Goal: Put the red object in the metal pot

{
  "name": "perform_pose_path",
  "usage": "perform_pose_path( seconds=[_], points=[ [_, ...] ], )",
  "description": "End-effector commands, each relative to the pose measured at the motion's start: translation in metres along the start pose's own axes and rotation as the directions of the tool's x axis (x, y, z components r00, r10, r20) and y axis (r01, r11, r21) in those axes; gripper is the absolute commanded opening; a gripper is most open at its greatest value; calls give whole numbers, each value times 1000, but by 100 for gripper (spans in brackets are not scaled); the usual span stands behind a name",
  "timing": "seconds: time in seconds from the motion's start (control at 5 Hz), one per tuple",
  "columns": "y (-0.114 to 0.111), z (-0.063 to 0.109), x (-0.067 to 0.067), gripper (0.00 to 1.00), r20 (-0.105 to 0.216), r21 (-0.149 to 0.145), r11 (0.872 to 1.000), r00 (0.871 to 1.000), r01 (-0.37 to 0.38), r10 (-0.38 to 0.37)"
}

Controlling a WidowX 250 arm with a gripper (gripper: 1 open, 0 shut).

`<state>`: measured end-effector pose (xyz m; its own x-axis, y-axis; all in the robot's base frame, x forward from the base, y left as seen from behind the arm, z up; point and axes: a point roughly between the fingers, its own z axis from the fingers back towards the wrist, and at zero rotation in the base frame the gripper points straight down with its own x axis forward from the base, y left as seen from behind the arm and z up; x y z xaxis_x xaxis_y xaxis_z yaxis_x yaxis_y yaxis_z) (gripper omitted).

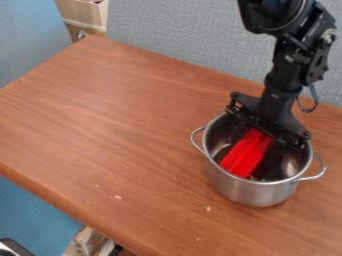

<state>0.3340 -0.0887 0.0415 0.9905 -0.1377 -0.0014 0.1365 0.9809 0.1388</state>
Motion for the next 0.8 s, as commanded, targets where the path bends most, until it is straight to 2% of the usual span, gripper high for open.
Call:
perform_pose_path(
  seconds=[0.0, 0.6],
  points=[
    [8, 21, 13, 100, 65, -11, 1000, 997, -29, 30],
    [12, 37, 15, 100, 81, -8, 999, 996, -45, 45]
  ],
)
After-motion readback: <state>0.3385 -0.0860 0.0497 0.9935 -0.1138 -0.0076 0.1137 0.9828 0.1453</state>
